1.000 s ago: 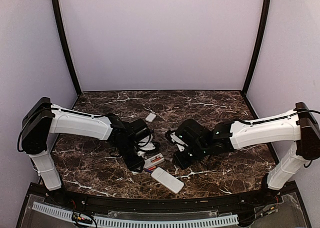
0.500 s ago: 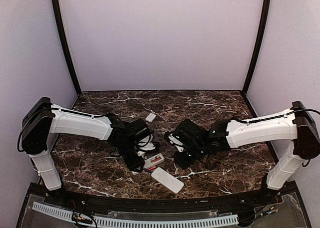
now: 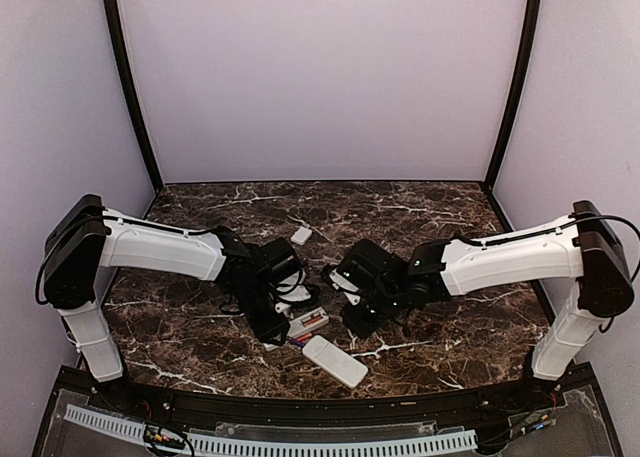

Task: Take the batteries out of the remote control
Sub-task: Remove the battery from the remote control without the battery cover.

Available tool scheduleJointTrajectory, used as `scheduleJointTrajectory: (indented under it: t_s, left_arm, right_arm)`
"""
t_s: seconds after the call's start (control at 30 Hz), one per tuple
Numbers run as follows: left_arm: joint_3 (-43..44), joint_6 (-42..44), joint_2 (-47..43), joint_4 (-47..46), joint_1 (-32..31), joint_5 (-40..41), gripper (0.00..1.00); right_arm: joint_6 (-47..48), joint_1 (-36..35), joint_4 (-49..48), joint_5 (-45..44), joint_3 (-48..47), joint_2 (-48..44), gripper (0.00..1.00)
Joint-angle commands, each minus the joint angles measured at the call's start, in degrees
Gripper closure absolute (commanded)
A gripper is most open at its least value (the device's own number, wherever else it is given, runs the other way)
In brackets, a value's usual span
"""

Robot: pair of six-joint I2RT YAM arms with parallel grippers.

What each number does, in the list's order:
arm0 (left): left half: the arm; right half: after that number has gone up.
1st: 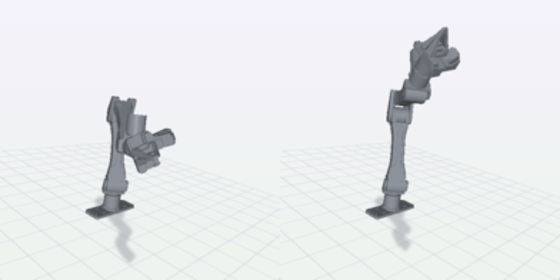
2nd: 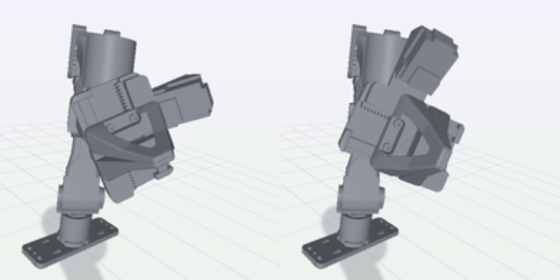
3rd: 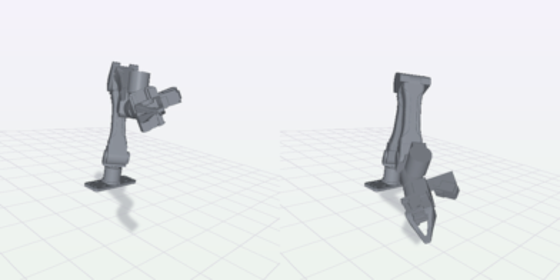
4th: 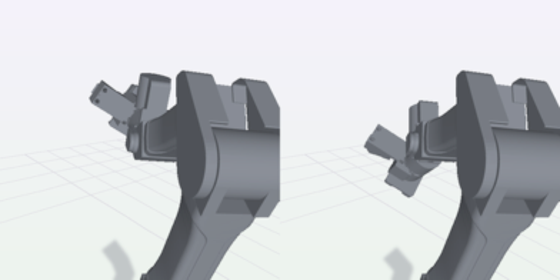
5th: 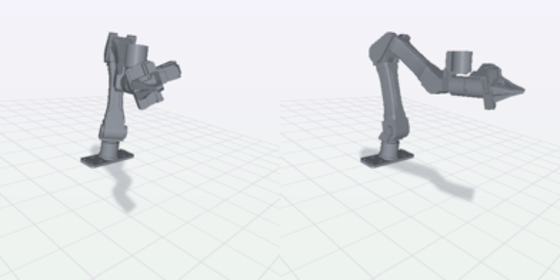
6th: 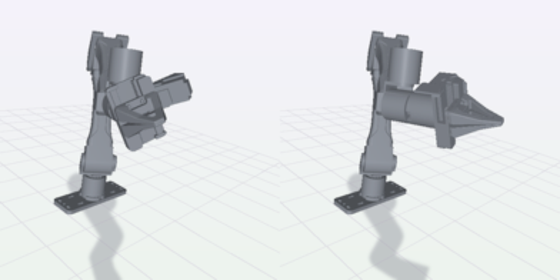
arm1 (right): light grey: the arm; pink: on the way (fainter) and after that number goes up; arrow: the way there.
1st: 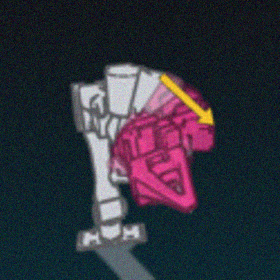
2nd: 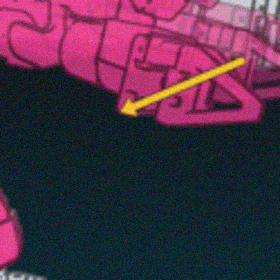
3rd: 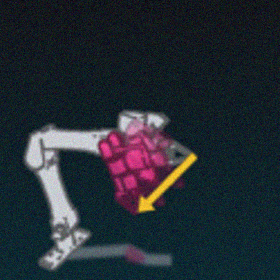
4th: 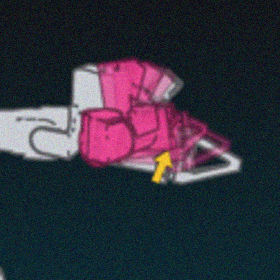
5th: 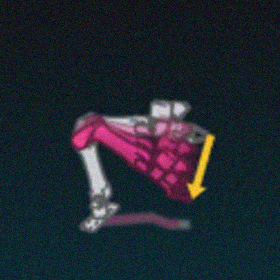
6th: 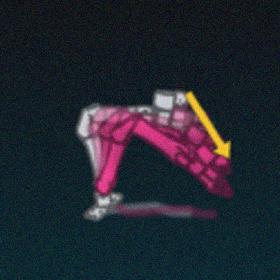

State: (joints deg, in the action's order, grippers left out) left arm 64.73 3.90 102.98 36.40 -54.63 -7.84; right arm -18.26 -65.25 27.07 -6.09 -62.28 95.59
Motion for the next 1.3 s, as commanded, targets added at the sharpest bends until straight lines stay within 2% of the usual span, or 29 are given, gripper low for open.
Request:
scheduleJointTrajectory:
  t_s: [0.0,0.7,1.27]
  left_arm:
    - [-0.3,0.5,2.2,1.0,-0.3,0.8,0.96]
    - [-0.2,0.4,2.6,1.1,-0.2,1.0,0.96]
    - [-0.2,0.4,2.6,1.3,-0.3,1.1,0.96]
  right_arm:
    - [0.8,-0.2,0.1,-0.5,-1.2,0.7,1.0]
    - [1.8,-1.5,3.1,-0.9,-2.3,2.1,1.0]
    - [-1.8,-1.1,-6.1,17.4,-0.9,-4.0,1.0]
